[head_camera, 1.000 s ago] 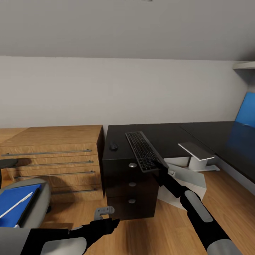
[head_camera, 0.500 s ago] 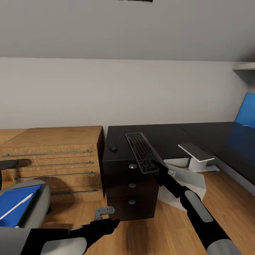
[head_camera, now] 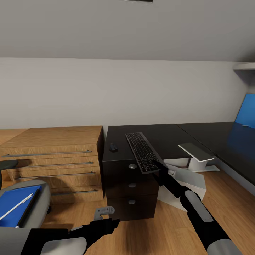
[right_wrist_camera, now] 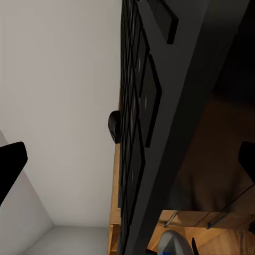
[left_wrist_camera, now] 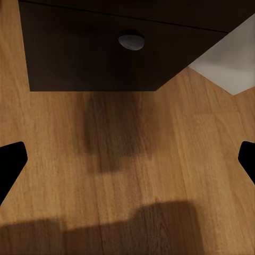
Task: In the bedroom, organize the workspace by keeping the computer under the desk, ensuring the monitor is on the desk, placing the keyboard on the desk next to the monitor, placing the mouse on the desk next to the keyboard, moving the folder from the swivel chair onto the desk next to the mouse, stacking the notebook on top of the folder with the pen on top of the notebook, and positioning the swivel chair next to the desk.
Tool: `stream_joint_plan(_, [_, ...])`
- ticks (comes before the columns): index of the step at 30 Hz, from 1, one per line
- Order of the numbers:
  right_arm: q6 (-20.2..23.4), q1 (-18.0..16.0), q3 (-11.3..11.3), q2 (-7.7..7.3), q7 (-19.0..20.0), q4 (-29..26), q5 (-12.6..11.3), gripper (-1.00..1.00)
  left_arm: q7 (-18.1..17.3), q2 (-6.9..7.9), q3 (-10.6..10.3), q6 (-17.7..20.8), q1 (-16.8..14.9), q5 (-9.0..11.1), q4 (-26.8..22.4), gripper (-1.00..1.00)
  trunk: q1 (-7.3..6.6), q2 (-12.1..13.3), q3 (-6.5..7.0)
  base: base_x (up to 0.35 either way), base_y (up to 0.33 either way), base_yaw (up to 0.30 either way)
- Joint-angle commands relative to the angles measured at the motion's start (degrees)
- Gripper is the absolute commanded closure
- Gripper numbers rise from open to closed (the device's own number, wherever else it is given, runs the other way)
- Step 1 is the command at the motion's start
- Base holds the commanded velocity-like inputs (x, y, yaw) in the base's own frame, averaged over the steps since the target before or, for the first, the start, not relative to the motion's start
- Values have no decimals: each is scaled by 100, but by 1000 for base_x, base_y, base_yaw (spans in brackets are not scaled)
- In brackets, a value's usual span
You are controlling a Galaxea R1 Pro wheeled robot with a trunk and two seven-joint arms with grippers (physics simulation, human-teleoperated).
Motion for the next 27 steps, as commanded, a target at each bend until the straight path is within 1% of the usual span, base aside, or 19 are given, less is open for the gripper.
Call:
stream_joint_plan(1, [6,-3,10,-6,10,1,-23,-100,5,0,-14,-39,-10,38,-8,-100,-1,-3,-6,0,0,0])
stream_joint_plan(16, [7,-5,8,-11,6,0,-23,-100,5,0,-14,-39,-10,30,-8,-100,-1,-3,-6,0,0,0])
stream_joint_plan(17, [6,-4,8,-11,6,0,-23,100,5,0,-14,-39,-10,30,-8,-100,-1,-3,-6,0,0,0])
stream_joint_plan(27, [1,0,2,-4,6,0,-23,100,5,-8,-14,-39,-10,30,-12,-100,-1,-3,-6,0,0,0])
